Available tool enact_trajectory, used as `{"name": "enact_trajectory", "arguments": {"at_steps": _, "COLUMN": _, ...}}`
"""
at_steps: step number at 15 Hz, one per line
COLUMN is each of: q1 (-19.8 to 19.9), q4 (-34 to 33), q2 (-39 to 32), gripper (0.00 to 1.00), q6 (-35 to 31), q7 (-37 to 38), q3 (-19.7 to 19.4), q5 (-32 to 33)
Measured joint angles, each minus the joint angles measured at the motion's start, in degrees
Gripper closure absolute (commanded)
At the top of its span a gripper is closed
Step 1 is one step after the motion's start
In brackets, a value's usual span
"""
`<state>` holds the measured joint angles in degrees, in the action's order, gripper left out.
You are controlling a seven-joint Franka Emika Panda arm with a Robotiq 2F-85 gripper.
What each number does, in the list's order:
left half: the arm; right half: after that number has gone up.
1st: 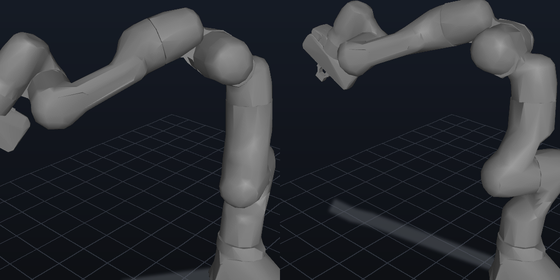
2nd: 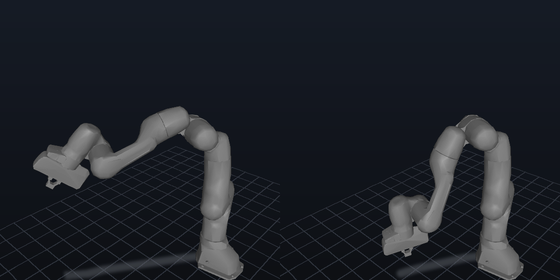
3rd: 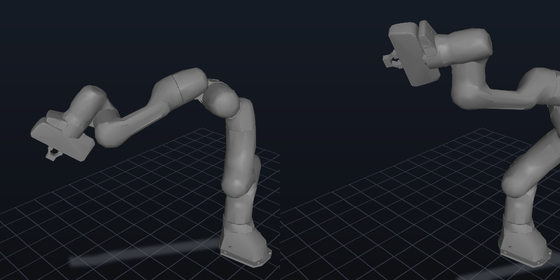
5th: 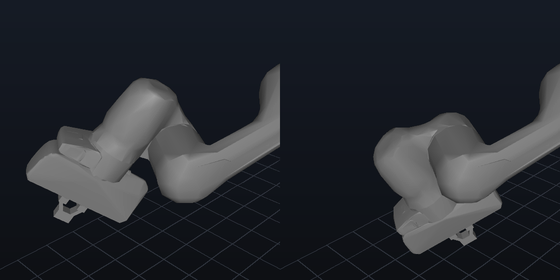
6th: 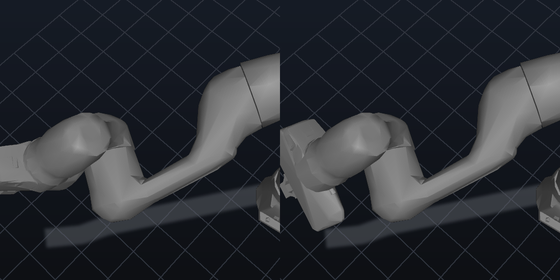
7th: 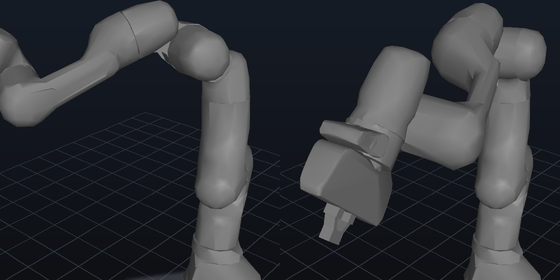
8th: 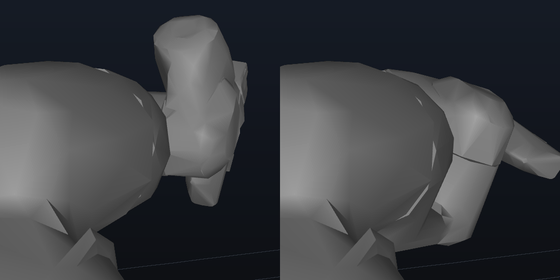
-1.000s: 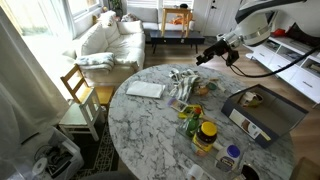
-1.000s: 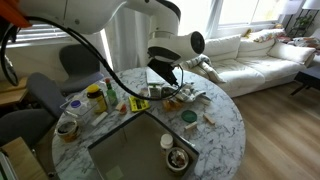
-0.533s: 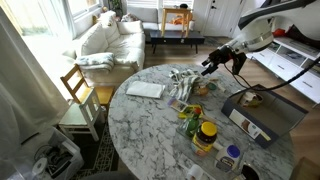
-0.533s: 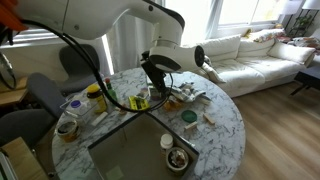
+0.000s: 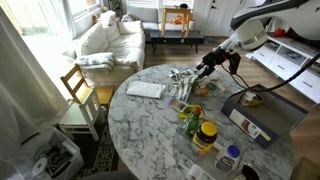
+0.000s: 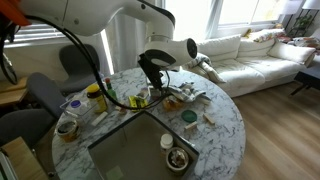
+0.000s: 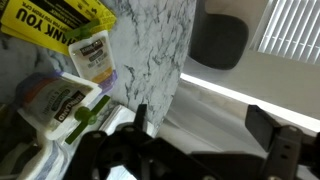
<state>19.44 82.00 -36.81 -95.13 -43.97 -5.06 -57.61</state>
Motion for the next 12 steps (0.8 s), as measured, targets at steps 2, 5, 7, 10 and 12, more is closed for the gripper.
{"name": "enact_trajectory", "arguments": {"at_steps": 2, "q1": -0.11, "q4": -0.44, "q2": -0.28, "gripper": 0.0, "q6": 2.02, "q7": 1.32, "q3": 0.28, "q5": 1.21}}
{"name": "enact_trajectory", "arguments": {"at_steps": 5, "q1": -1.52, "q4": -1.57, "q2": -0.81, "gripper": 0.0, "q6": 8.05, "q7": 6.53, "q3": 1.37, "q5": 4.4}}
{"name": "enact_trajectory", "arguments": {"at_steps": 7, "q1": -2.85, "q4": -2.59, "q2": -1.35, "gripper": 0.0, "q6": 11.55, "q7": 10.78, "q3": 2.1, "q5": 6.26}}
{"name": "enact_trajectory", "arguments": {"at_steps": 10, "q1": -5.01, "q4": -3.37, "q2": -2.26, "gripper": 0.0, "q6": 12.21, "q7": 18.23, "q3": 2.15, "q5": 9.7}}
{"name": "enact_trajectory", "arguments": {"at_steps": 12, "q1": -6.07, "q4": -3.8, "q2": -3.15, "gripper": 0.0, "q6": 11.02, "q7": 22.28, "q3": 1.93, "q5": 12.73}}
